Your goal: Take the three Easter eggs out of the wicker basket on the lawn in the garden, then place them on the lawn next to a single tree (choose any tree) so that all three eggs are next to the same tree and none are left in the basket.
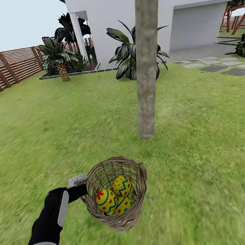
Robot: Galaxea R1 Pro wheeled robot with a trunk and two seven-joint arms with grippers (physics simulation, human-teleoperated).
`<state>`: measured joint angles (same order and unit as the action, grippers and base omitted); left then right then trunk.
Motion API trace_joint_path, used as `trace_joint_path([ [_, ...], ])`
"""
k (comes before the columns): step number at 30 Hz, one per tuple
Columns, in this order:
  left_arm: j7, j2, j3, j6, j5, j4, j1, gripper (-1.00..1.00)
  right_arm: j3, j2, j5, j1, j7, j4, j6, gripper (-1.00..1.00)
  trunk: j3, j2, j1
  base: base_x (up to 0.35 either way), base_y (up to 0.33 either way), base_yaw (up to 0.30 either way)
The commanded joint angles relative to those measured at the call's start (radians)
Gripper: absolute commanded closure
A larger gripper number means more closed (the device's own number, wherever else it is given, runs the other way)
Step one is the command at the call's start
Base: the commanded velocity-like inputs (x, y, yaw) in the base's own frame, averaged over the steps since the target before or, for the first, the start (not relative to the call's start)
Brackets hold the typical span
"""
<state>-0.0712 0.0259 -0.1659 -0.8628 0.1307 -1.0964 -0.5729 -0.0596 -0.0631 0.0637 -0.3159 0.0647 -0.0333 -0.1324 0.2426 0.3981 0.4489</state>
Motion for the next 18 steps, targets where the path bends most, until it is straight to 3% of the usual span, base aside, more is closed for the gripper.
trace_joint_path([
  [1,-0.001,0.001,-0.001,-0.005,0.015,-0.001,-0.001,1.0,-0.006,0.0,0.007,-0.002,0.001,-0.004,-0.007,-1.0,0.002,0.002,0.001,0.328,0.0,0.0],
  [18,-0.001,0.002,-0.002,-0.006,0.015,-0.002,-0.001,1.0,-0.006,0.0,0.007,-0.002,0.001,-0.008,-0.006,-1.0,0.002,0.002,0.001,0.329,0.0,0.0],
])
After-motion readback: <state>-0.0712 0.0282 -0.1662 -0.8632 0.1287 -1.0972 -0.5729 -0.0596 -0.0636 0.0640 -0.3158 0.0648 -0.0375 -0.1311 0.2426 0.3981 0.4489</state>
